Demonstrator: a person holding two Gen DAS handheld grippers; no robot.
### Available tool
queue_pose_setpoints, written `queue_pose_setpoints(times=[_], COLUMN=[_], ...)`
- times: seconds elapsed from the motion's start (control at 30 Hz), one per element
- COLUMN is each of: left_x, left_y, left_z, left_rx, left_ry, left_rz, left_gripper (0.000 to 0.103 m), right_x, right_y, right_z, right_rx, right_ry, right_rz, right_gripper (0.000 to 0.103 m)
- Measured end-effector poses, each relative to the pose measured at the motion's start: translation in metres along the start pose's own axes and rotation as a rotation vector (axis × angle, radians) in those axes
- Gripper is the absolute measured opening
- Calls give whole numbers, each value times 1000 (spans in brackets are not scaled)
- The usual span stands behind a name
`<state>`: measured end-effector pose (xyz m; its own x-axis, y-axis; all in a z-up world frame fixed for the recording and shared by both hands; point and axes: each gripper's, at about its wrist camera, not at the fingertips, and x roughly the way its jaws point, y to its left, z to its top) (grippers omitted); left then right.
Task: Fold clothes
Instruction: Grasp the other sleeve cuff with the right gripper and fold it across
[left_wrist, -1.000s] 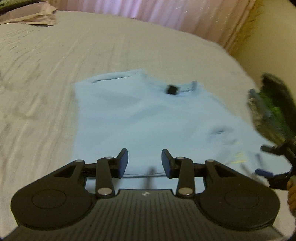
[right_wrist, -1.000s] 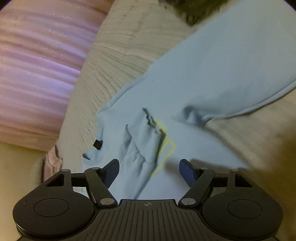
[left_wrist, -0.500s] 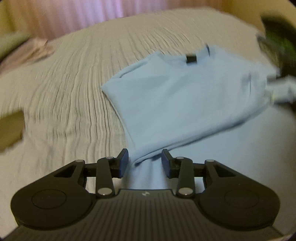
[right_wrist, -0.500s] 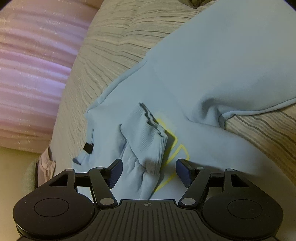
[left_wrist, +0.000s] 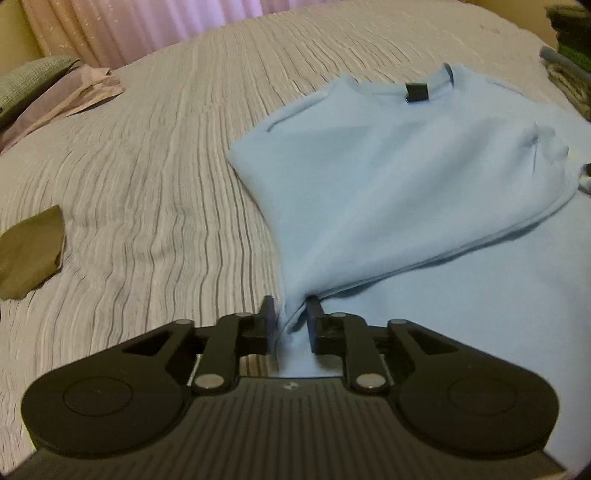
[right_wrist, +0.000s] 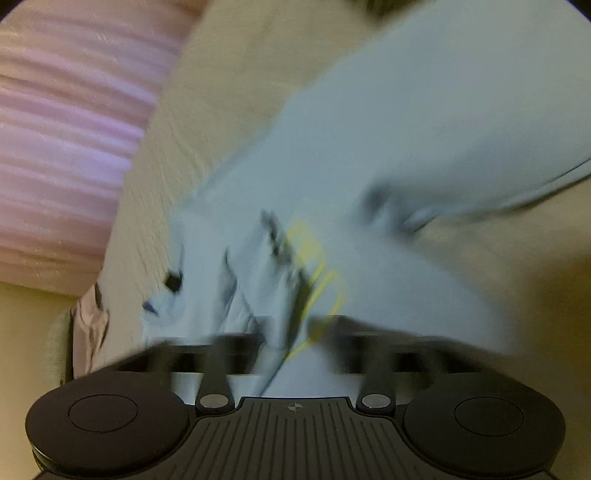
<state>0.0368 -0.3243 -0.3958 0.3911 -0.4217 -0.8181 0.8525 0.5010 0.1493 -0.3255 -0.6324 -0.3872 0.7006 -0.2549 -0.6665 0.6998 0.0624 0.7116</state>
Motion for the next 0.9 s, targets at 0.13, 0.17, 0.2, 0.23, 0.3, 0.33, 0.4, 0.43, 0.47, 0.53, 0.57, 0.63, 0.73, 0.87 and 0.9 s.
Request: queue_pose_setpoints(times=[0.13,0.17,0.2,0.23,0.3,0.33,0.4,0.43,0.47,0.53,0.57,0.63,0.73,0.87,0.9], left_x=[-26,-31,-34,-36,-36,-34,-30,-28,-26,-25,-24,-24,-26,-31,-33], left_y=[27,30,32,31,28,25,19,16,14,11,11,13,23,41,45], left_z=[7,9,12,14,20,23,28,30,31,32,31,30,25,17,15], left_rx=[-255,-305,-345,-366,-391,-403,-429,-446,-462,-498,-516,-549,-582,-625,-637], left_ry=[-15,-25,-34,-39,-40,-39,-34,-29,-24,-16,-10,-2,-2,-8,-10], left_rz=[-80,-95,-109,-121,-147,-166,-205,-223,-240,-274,-288,-308,-312,-307,-306], left_gripper=[20,21,21,23,25,25,25,26,26,26,26,26,26,26,26], right_x=[-91,-113,-133,-148,-166,-174,-177,-174,-169,-159,-156,-155,-146,-113,-102], right_y=[-69,-93,-115,-135,-166,-181,-200,-205,-205,-203,-203,-192,-129,5,41], right_z=[19,25,32,38,50,56,67,71,75,83,87,94,100,83,71], right_rx=[121,179,236,282,357,393,432,441,432,394,381,328,115,-364,-492], right_ry=[-217,-290,-358,-417,-498,-534,-564,-567,-558,-531,-517,-513,-543,-568,-558], right_rz=[-74,-103,-132,-152,-162,-164,-168,-161,-153,-148,-148,-204,-347,-334,-296], right_gripper=[75,75,75,75,75,75,75,75,74,38,20,7,4,4,4])
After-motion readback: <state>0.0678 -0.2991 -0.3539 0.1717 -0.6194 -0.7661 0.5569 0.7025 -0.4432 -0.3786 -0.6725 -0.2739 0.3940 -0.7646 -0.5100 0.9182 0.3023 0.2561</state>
